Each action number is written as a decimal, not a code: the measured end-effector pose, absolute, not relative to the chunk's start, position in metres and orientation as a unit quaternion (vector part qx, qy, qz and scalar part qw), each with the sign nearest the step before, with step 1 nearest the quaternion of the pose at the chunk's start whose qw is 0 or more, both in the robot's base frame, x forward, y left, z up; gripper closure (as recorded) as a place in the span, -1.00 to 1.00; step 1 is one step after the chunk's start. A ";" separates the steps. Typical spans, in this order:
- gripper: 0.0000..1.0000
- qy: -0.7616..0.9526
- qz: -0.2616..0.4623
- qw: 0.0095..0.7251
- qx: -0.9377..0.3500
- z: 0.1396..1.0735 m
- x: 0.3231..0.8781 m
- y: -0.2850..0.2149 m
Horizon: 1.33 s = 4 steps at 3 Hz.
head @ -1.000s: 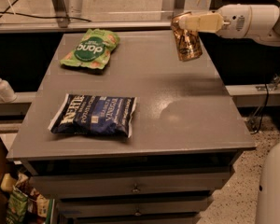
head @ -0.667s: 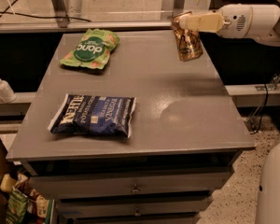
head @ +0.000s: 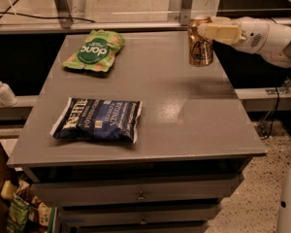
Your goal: Place orange can upright
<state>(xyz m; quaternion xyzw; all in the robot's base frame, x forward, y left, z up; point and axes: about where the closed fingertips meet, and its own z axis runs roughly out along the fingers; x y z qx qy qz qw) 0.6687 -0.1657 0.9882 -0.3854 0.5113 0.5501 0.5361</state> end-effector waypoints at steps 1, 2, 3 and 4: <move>1.00 0.459 0.550 0.579 -0.389 0.984 0.653 -0.183; 1.00 0.421 0.546 0.605 -0.399 0.977 0.631 -0.198; 1.00 0.391 0.533 0.604 -0.445 0.955 0.597 -0.204; 1.00 0.390 0.532 0.604 -0.447 0.954 0.596 -0.203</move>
Offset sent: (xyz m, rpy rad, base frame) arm -0.0728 -0.0545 -0.0270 0.1868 -0.2807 0.0019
